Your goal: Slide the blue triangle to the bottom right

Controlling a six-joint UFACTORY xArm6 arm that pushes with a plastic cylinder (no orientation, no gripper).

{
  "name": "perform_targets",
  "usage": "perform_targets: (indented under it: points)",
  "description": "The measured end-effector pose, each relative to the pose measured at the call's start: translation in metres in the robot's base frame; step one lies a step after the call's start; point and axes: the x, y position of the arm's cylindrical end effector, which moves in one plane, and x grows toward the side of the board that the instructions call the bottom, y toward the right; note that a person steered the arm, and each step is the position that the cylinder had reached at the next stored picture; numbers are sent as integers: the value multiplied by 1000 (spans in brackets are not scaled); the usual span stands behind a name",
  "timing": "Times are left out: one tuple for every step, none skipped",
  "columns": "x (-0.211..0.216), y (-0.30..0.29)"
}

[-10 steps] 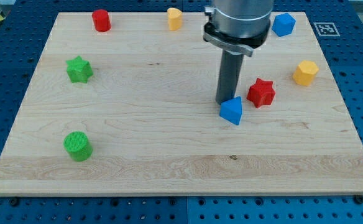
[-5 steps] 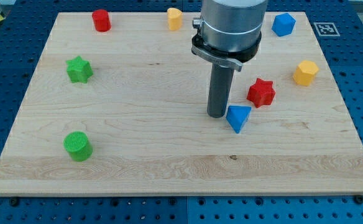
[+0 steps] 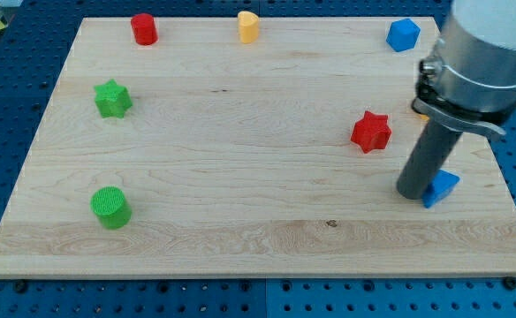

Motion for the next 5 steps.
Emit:
perform_targets:
  points:
    - [6, 19]
    - [6, 30]
    - [5, 31]
    - [-3, -5]
    - [-7, -46]
